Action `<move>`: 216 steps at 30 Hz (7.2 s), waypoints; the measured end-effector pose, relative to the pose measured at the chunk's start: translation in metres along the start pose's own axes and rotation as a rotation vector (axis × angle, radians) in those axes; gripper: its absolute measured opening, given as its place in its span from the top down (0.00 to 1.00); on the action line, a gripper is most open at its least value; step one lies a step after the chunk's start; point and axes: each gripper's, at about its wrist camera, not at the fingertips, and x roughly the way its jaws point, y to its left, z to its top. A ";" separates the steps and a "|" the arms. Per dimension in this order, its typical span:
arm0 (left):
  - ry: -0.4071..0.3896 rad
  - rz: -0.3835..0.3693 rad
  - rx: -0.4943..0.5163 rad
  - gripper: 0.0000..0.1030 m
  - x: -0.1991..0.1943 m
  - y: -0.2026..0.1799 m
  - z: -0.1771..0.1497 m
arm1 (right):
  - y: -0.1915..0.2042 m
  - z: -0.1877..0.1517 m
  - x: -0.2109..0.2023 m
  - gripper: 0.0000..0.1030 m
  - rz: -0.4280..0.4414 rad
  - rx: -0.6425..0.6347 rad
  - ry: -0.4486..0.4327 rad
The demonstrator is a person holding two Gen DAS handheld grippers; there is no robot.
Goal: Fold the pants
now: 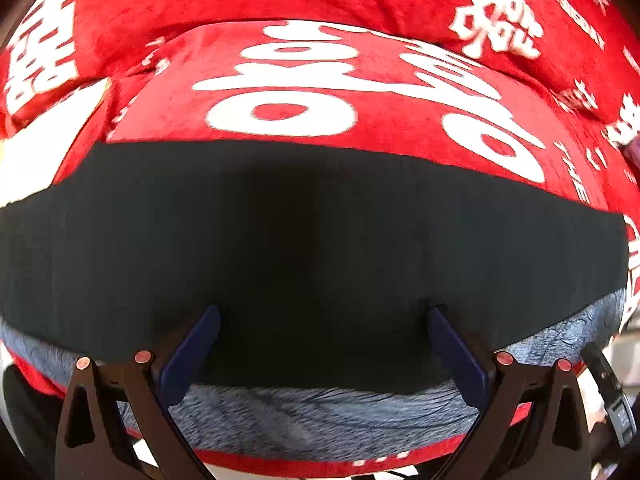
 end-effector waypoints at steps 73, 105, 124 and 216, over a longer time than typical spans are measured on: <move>-0.021 -0.340 -0.239 0.00 -0.020 0.265 0.011 | 0.404 -0.203 0.046 0.46 -0.218 -1.378 -0.328; -0.059 -0.213 0.189 0.00 -0.025 0.110 -0.002 | 0.198 -0.066 -0.037 0.11 0.460 -0.357 -0.120; -0.088 -0.155 0.194 0.00 -0.032 0.112 -0.018 | 0.255 0.012 -0.004 0.10 0.421 -0.460 -0.099; -0.209 -0.266 -0.597 0.00 -0.046 0.434 -0.105 | 0.695 -0.170 0.180 0.00 0.635 -1.406 0.538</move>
